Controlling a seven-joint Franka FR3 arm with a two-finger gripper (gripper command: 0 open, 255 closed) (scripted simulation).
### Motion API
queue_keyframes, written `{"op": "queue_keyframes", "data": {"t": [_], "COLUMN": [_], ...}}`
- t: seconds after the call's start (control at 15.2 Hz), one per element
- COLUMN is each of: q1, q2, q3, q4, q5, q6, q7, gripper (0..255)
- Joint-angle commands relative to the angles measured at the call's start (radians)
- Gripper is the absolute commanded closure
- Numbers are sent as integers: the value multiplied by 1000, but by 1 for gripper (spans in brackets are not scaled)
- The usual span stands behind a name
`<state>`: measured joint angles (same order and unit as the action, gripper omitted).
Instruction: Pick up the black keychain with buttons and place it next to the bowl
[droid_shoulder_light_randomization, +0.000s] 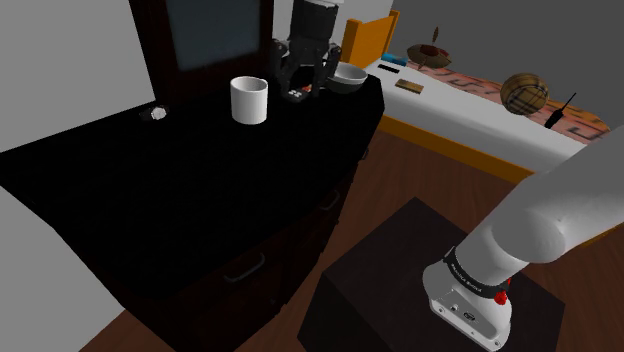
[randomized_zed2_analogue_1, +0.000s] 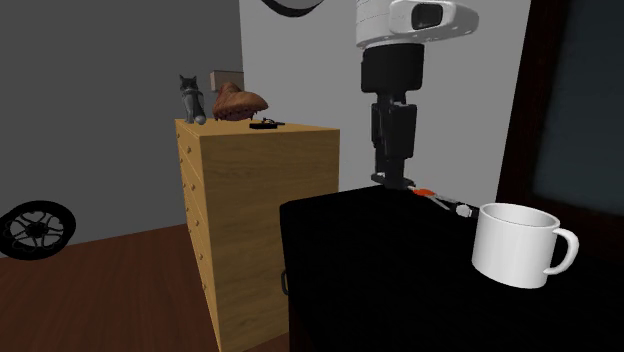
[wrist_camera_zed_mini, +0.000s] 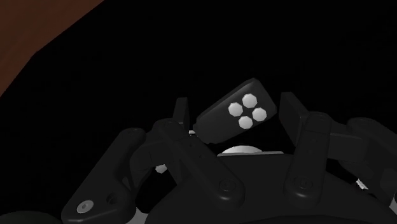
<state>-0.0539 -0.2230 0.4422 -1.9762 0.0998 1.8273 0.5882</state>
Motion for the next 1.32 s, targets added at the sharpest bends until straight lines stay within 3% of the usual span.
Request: {"op": "queue_keyframes", "data": {"t": [0.0,0.66,1.25], "q1": [-19,-114,-202], "q2": [-9,-5,84], "q3": [-34,-189,-310], "q4": [-14,-22,66], "q5": [0,-23,-52], "q6": [2,1,-9], "q7": [-55,-297,-496], "gripper": [255,255,255]}}
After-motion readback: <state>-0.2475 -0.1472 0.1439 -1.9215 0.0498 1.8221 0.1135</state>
